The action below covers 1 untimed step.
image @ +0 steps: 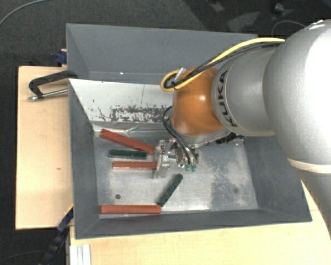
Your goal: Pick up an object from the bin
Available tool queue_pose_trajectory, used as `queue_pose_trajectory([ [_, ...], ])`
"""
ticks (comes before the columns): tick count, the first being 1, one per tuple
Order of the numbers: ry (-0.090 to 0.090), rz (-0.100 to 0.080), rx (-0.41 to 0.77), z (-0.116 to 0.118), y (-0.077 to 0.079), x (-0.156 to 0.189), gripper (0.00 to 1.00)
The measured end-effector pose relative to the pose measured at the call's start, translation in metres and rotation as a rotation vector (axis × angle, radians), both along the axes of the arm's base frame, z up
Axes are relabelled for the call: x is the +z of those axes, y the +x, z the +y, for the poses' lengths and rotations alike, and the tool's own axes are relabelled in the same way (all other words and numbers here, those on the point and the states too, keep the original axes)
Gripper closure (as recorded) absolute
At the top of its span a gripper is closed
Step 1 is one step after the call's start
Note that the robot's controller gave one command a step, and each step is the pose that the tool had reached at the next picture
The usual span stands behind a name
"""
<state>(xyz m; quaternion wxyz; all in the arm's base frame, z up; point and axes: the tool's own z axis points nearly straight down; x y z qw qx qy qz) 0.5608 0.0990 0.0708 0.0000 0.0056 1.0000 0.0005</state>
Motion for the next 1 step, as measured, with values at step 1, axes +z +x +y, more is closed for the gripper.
queue_pose_trajectory([
  [1, 0.002, -0.015, 0.004, -0.0053, -0.0078, 0.1586, 1.00],
])
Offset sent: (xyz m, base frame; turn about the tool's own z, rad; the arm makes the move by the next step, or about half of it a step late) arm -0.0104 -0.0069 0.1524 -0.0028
